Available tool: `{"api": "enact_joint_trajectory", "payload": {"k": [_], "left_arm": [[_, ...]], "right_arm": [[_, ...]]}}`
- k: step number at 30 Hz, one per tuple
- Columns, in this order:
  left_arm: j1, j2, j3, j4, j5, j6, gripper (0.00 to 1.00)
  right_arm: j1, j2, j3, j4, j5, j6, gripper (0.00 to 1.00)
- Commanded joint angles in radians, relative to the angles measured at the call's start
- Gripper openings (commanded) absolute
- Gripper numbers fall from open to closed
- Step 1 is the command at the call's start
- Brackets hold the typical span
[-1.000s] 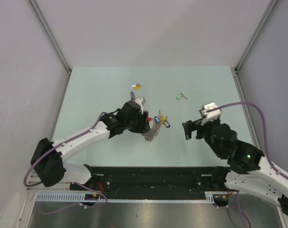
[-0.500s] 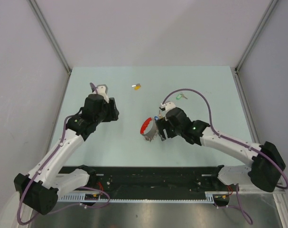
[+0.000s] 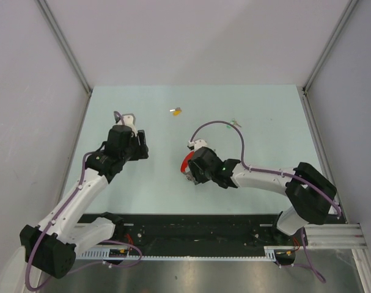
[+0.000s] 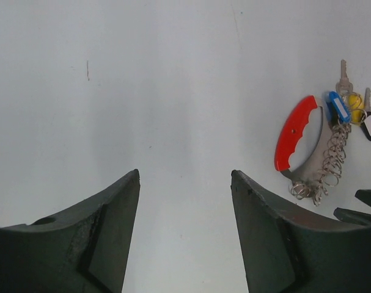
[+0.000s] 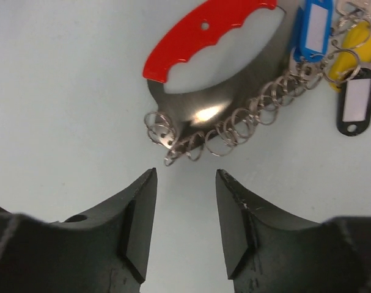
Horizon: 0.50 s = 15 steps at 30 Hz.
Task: Put the keys on the keyring
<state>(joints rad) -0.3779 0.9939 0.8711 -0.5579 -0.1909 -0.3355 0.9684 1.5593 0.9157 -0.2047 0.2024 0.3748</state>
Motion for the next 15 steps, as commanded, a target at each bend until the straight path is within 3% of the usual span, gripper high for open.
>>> {"api": "enact_joint_trajectory", "payload": {"k": [1, 5, 14, 15], "left_arm": [[0.013, -0.018, -0.003, 0.015, -0.039, 0.027, 0.67], [0.014, -0.018, -0.004, 0.015, -0.041, 0.03, 0.67], [0.016, -0.02, -0.006, 0.016, -0.035, 0.033, 0.68], [0.014, -0.018, -0.009, 0.016, -0.035, 0.033, 0.68]], "right_arm": [[0.033, 0.037, 0.046, 0.109, 0.049, 0.062, 0.46], [0.039, 0.091, 0.057, 0.122, 0.058, 0.081, 0.43], [0.041, 0.127, 0.06, 0.036, 0.107, 0.072, 0.27], [0.041, 0.124, 0.058, 0.016, 0.114, 0.062, 0.22]]}}
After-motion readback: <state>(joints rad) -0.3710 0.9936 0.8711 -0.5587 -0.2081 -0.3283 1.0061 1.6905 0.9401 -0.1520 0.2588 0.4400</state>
